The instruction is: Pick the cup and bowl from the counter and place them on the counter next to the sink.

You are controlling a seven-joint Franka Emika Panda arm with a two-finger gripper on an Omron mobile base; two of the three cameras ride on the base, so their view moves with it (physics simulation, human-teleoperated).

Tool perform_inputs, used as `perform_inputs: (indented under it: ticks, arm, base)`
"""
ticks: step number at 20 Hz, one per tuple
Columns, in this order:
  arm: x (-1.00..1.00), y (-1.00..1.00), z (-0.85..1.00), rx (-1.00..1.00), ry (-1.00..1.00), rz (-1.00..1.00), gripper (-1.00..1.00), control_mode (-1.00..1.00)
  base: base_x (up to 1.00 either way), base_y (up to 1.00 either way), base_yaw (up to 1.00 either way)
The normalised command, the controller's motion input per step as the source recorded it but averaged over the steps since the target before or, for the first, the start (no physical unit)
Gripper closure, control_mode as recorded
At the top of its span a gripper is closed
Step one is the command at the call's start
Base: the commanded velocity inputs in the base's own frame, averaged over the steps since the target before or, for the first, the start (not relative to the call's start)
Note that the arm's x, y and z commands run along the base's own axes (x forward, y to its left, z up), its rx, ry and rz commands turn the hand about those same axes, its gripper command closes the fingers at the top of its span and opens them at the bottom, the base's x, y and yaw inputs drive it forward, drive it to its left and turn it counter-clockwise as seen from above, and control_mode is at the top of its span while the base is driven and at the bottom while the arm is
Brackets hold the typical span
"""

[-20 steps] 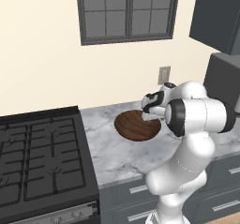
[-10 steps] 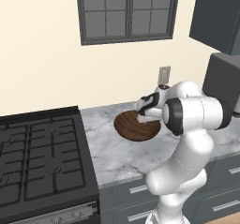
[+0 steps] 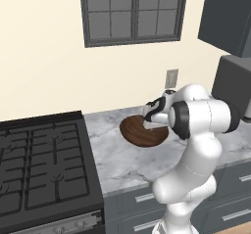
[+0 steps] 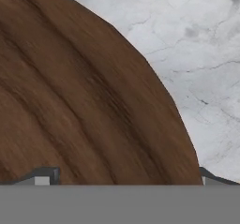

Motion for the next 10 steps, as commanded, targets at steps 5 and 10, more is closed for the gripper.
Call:
perform_inputs:
  ticks: [5,10]
  arm:
    - [0.0,0.05,-0.23,-0.01,0.01,0.0,-1.0,-1.0]
    - [0.0,0.14,-0.11,-0.01,0.03,0.0,-1.0,-1.0]
  base:
    - [0.0,0.0,0.0]
    - [0.0,0.0,0.0]
